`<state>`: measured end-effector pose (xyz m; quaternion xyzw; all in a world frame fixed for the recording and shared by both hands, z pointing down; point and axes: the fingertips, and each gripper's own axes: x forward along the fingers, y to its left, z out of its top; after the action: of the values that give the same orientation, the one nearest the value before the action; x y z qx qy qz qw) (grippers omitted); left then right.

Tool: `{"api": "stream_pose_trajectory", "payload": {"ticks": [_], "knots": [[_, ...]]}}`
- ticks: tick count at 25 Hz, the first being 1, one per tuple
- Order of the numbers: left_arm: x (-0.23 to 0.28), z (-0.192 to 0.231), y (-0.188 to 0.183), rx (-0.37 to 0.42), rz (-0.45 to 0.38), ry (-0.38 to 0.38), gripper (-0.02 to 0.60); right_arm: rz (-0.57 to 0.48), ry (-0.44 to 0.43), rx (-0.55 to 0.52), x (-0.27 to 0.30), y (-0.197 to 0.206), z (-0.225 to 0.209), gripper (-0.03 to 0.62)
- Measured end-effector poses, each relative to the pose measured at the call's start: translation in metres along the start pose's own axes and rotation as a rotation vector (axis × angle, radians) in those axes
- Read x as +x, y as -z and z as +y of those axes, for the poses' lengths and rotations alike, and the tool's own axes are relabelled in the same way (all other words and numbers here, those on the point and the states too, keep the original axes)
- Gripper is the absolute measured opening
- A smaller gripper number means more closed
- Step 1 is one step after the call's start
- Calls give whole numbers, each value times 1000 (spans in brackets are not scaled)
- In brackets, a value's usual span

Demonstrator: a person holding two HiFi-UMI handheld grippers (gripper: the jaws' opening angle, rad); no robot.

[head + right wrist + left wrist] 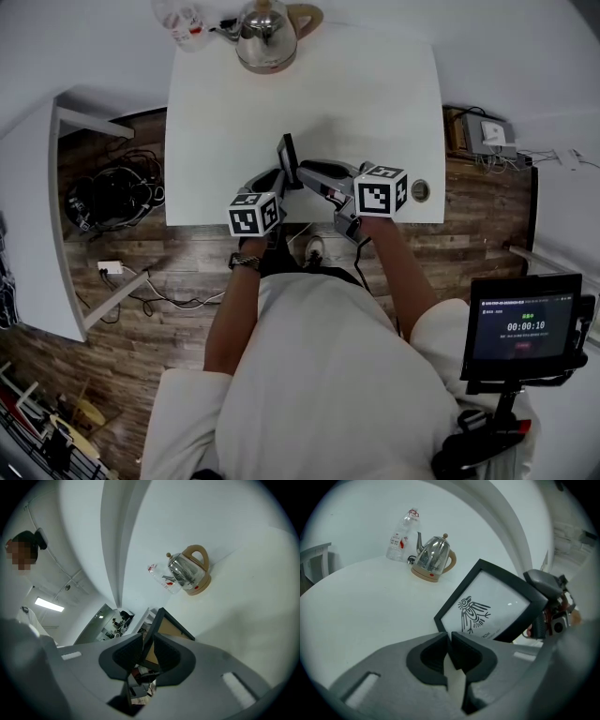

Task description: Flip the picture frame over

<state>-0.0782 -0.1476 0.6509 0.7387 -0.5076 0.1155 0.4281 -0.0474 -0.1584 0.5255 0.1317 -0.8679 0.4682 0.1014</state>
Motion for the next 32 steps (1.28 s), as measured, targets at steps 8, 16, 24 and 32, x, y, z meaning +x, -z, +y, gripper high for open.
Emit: {"api": "stream_pose_trajectory", "payload": {"ticks": [8,16,24,32], "knots": [[-31,8,-18,22,-58,-30,29,29,-29,0,16,7,10,89],[-60,17,-40,12,-125,-11,29,38,-45,11,30,9,14,95],[-67,8,-45,22,-145,31,29,49,-71,20,37,13,20,100],[-73,5,-45,8,-146,53,29,32,-109,64,39,15,21,127]]}}
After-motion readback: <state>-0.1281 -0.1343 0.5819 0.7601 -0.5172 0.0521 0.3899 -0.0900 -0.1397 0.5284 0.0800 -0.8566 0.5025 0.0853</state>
